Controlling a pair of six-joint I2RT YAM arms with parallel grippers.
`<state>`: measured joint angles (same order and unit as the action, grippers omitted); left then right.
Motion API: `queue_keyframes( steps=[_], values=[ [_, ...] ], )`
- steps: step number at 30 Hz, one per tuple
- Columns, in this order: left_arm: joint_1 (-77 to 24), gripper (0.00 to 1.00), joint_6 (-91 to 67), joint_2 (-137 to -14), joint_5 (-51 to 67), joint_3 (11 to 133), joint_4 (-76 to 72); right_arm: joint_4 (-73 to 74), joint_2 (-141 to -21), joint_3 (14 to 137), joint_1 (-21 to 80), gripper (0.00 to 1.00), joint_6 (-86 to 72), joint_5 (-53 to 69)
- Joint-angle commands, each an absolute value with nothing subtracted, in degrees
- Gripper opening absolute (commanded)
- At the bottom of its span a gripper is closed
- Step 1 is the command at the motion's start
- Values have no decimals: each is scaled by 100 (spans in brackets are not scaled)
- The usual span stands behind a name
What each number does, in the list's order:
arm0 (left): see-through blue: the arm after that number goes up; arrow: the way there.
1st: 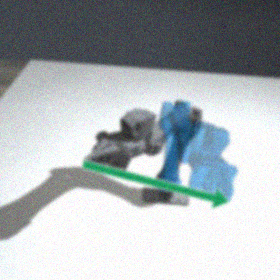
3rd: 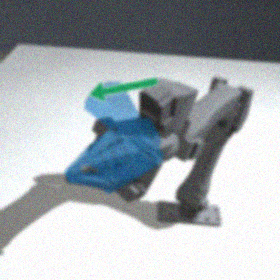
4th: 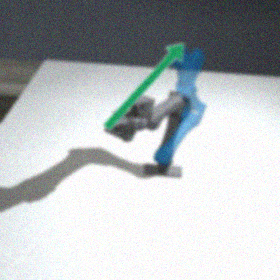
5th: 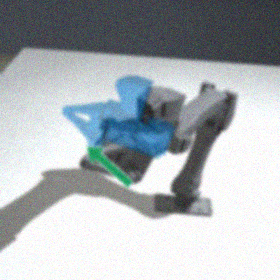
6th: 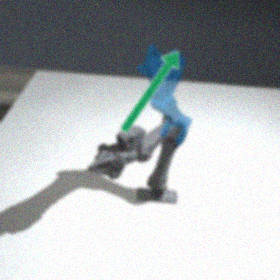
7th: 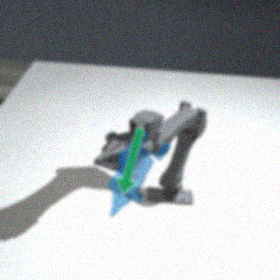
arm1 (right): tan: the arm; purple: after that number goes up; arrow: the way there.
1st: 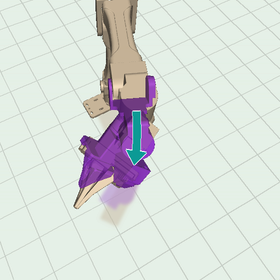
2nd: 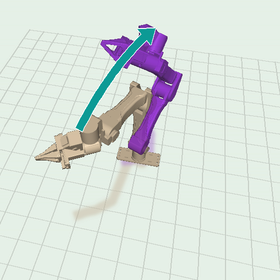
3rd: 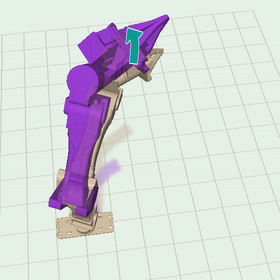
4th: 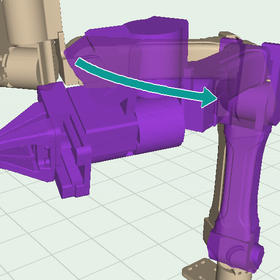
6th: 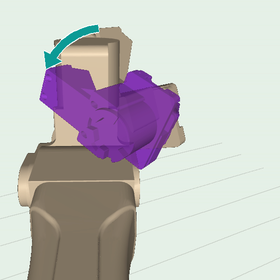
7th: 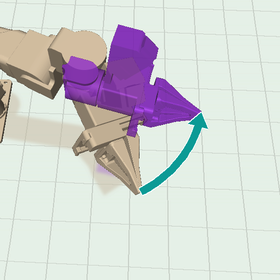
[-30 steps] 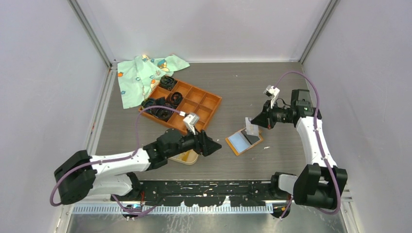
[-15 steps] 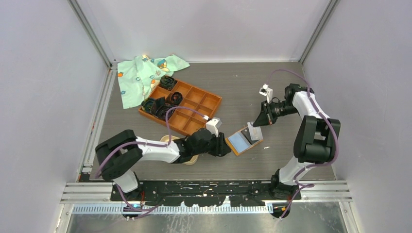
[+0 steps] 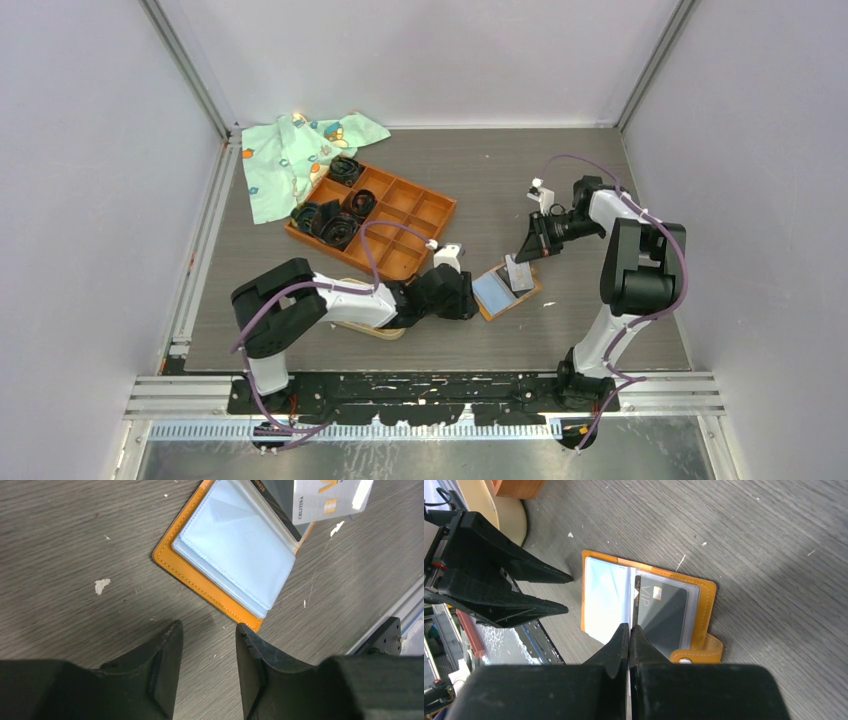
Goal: Put the credit cards into the card holder
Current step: Insert the credit card into the card holder.
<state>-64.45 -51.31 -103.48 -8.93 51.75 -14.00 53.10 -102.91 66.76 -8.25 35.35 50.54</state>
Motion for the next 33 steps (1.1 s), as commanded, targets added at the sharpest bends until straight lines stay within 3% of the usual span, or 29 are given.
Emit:
queue_keyframes(
  steps=[1,20,33],
  values=[
    [-6465,45,-5299,-10507,-1085,5545,-1111,4890,-10340,6599,-675,1,3123,4942],
    [-6190,45,-5264,-10547,-941,5571,-1136,4886,-10889,6577,-439,1,2431,5423],
    [-6164,40,-5091,-10469,-943,5598,-888,4045,-10302,6017,-614,1,1537,5301]
  ],
)
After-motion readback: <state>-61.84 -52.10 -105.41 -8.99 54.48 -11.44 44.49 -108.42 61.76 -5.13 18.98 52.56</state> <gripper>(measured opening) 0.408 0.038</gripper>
